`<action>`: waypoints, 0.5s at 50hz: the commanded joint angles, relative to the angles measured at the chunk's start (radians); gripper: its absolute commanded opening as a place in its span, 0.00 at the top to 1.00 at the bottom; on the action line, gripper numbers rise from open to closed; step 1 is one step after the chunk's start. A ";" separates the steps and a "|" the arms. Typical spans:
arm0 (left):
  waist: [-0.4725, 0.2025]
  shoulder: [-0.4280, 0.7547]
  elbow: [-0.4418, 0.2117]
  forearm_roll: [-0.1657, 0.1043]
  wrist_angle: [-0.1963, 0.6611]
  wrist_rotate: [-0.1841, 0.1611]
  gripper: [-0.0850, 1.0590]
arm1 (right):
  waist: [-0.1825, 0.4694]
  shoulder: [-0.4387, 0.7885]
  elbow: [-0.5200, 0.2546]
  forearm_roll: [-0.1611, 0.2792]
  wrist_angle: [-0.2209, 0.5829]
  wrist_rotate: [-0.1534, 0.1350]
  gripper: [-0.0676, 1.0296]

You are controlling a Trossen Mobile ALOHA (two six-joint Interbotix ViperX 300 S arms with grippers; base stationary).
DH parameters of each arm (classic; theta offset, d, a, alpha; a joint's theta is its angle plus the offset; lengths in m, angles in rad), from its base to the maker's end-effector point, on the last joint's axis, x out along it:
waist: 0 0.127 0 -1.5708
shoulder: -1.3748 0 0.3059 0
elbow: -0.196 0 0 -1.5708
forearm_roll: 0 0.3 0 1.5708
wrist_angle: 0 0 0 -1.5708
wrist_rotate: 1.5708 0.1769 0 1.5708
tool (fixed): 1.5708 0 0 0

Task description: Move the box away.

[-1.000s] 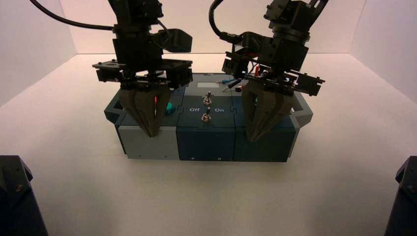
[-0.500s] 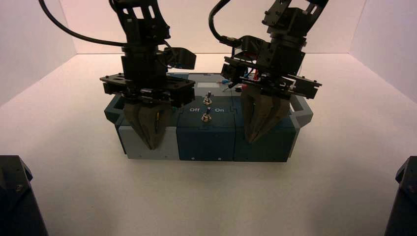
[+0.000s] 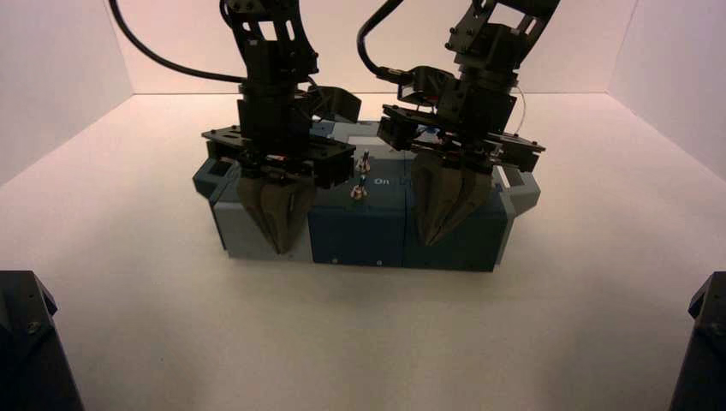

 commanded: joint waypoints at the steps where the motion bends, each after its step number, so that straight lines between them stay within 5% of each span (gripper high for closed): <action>1: 0.055 -0.009 -0.043 0.011 -0.014 0.020 0.95 | -0.063 -0.008 -0.038 -0.034 -0.017 -0.003 0.96; 25: 0.199 0.054 -0.153 0.029 -0.017 0.060 0.95 | -0.193 0.043 -0.183 -0.170 0.011 -0.003 0.96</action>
